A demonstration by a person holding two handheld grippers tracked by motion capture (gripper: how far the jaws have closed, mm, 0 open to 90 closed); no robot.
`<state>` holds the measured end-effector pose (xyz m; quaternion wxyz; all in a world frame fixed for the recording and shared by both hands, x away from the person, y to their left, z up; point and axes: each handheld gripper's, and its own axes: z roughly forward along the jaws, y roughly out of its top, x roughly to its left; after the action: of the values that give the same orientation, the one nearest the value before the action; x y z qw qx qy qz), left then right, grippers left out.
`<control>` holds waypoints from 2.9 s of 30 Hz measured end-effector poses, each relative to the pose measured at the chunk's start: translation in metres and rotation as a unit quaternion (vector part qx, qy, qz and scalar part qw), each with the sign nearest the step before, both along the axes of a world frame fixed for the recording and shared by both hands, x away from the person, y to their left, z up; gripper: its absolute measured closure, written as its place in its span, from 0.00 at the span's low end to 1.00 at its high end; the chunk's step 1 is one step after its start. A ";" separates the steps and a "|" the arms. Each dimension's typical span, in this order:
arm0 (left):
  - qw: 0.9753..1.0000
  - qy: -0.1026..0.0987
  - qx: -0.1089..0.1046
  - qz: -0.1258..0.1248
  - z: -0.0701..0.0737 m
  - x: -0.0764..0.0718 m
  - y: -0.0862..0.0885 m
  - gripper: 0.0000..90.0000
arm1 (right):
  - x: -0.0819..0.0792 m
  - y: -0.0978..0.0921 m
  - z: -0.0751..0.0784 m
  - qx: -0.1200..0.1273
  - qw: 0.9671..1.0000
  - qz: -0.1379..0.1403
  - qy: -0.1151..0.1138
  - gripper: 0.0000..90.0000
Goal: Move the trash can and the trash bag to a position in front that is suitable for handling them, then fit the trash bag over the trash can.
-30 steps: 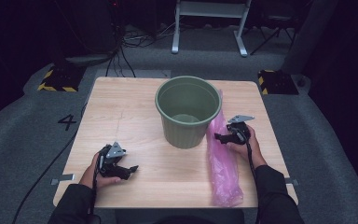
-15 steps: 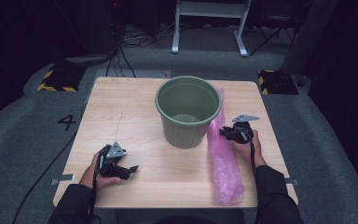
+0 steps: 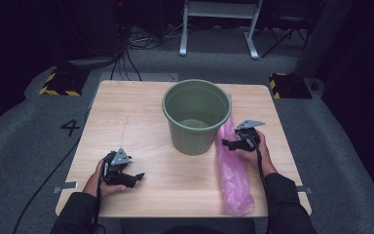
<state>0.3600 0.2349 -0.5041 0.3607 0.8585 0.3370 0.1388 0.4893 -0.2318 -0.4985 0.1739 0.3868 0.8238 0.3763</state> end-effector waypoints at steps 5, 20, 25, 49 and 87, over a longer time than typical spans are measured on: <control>1.000 0.000 0.000 0.000 0.000 0.000 0.000 0.17 | 0.001 0.004 -0.004 -0.008 1.000 0.007 0.011 0.22; 1.000 0.000 0.000 0.001 0.000 0.000 0.000 0.17 | -0.011 0.005 -0.003 0.012 0.999 0.045 -0.003 0.94; 1.000 0.000 0.000 0.001 0.000 0.000 0.000 0.17 | -0.014 0.000 0.001 0.020 0.999 0.041 -0.018 0.96; 1.000 0.001 0.000 -0.001 0.000 0.000 0.000 0.17 | -0.039 -0.022 0.043 0.084 0.990 0.047 -0.103 0.98; 1.000 0.000 0.000 0.003 0.000 0.001 -0.001 0.17 | -0.085 -0.009 0.134 0.124 0.958 0.140 -0.217 0.99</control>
<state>0.3612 0.2336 -0.5039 0.3602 0.8575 0.3396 0.1402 0.4045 -0.2409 -0.3649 0.2444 0.1951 0.7591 0.5709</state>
